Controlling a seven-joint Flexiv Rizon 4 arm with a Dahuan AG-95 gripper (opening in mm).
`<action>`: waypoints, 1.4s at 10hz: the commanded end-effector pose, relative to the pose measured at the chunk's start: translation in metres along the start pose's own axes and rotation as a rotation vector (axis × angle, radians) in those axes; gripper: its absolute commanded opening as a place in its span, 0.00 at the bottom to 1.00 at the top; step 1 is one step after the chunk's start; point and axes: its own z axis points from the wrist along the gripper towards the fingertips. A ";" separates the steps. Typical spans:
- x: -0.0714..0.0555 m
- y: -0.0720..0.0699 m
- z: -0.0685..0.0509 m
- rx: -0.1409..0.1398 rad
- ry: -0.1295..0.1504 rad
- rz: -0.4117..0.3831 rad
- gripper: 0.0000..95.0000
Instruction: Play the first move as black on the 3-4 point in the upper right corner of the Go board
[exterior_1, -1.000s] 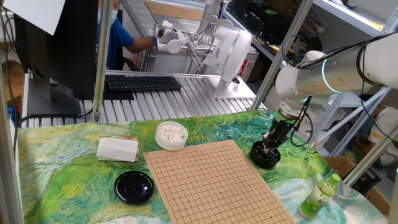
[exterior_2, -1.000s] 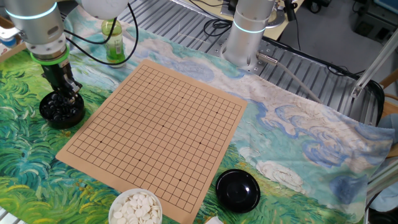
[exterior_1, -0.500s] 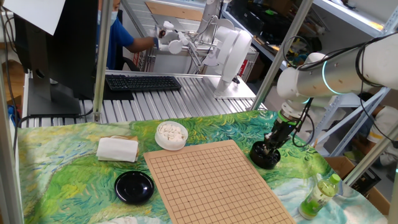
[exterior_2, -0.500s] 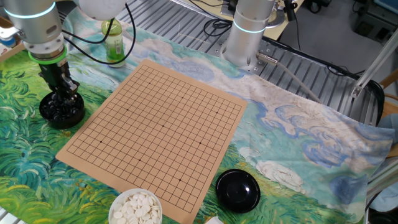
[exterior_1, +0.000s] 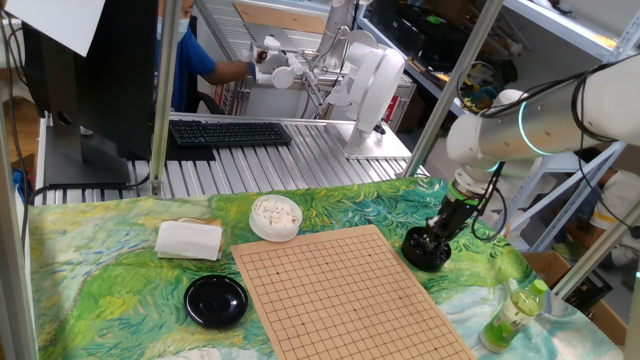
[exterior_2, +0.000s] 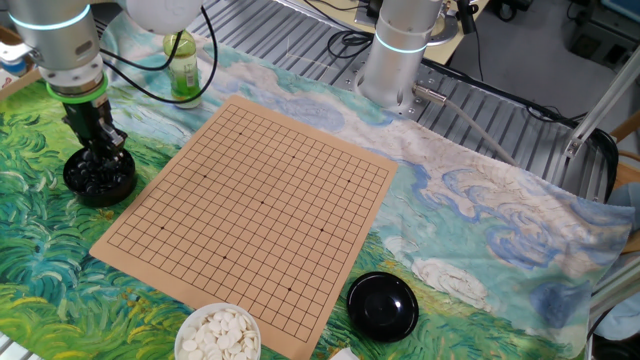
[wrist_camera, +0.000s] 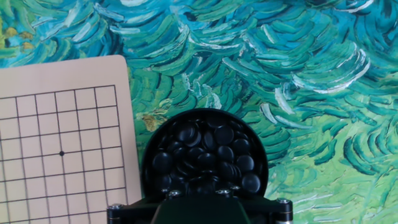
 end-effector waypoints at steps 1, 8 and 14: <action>0.001 0.000 0.000 0.000 0.002 0.003 0.20; 0.001 0.000 0.002 -0.001 -0.001 0.024 0.40; 0.001 0.000 0.002 -0.004 0.003 0.018 0.20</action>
